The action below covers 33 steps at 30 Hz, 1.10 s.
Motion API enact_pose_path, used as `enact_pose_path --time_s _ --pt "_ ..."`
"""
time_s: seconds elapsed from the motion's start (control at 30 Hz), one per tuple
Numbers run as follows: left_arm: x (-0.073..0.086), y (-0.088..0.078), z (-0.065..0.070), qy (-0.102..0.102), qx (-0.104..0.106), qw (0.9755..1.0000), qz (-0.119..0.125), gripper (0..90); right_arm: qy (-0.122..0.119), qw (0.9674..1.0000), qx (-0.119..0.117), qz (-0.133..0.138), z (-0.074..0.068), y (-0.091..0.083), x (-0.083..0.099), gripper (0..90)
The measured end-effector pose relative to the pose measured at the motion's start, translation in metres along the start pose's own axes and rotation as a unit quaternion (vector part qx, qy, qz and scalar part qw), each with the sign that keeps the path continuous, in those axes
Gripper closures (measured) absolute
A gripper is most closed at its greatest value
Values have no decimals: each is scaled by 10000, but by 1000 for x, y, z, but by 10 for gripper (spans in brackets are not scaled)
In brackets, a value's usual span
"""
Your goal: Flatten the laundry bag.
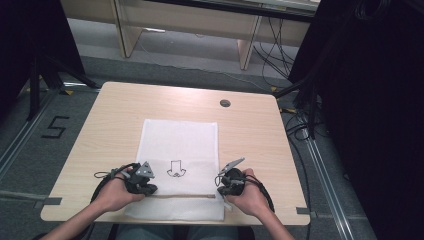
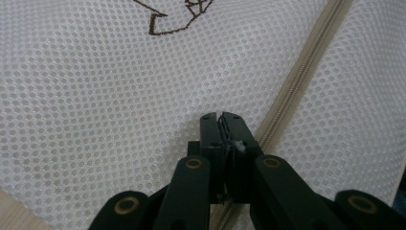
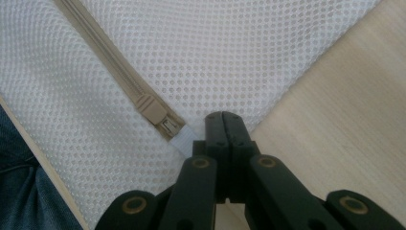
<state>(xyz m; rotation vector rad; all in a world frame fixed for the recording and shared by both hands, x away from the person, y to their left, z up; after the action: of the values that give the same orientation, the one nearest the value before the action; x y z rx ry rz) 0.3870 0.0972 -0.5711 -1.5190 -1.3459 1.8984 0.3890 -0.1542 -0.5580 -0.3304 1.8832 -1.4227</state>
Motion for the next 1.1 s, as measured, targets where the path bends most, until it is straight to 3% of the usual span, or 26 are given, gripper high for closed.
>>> enact_pose_path --time_s 0.07,0.17,0.2,0.43,0.5,0.57,0.67,0.77,0.83,0.87,0.9,0.93,1.1 --pt "-2 2 1 -185 -52 9998 96 875 -84 10000 18 -11 0 0 0 900" --pt "-4 3 -1 -151 -80 9998 118 877 -82 9999 57 -73 -2 0 3 900" --pt "-3 2 -3 -53 -117 9999 58 877 -79 9999 73 -74 -3 0 3 900" --pt "-3 3 -3 -255 -210 9993 168 872 3 10000 62 -51 -6 1 3 900" --pt "-2 1 -3 -215 -236 9993 198 853 109 9999 53 -82 -7 1 3 900" --pt "-2 0 -3 -227 -234 9993 207 823 107 9999 43 96 -6 -2 -1 900" --pt "-6 -3 -7 -310 -330 9979 465 759 249 9990 133 360 -3 -11 -4 900" --pt "-13 -4 -9 -384 -403 9955 769 664 367 9966 208 709 4 -22 -6 882" --pt "-16 -7 -13 -339 -575 9941 854 612 430 9947 298 890 11 -26 -6 865" --pt "-18 -7 -12 -422 -513 9932 953 592 541 9939 322 900 12 -28 -4 857" --pt "-20 -9 -14 -374 -528 9926 1026 572 595 9937 311 895 14 -29 -3 845" --pt "-22 -9 -12 -532 -470 9912 1115 551 649 9933 321 899 16 -30 -1 837" --pt "-27 -8 -11 -531 -333 9897 1291 485 742 9919 357 965 22 -30 3 824"
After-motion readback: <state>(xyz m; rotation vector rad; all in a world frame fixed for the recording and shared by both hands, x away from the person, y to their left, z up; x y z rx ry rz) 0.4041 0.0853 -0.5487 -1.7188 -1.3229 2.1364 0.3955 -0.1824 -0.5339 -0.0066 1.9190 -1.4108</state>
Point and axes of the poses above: each handheld gripper's, and its own axes: y roughly forward along the jaws, x roughly out of its underside, z roughly to its right, the point moved 9 cm from there along y, roughly forward along the jaws, and after that the axes turned 6 degrees about y, right-handed, at the moved point
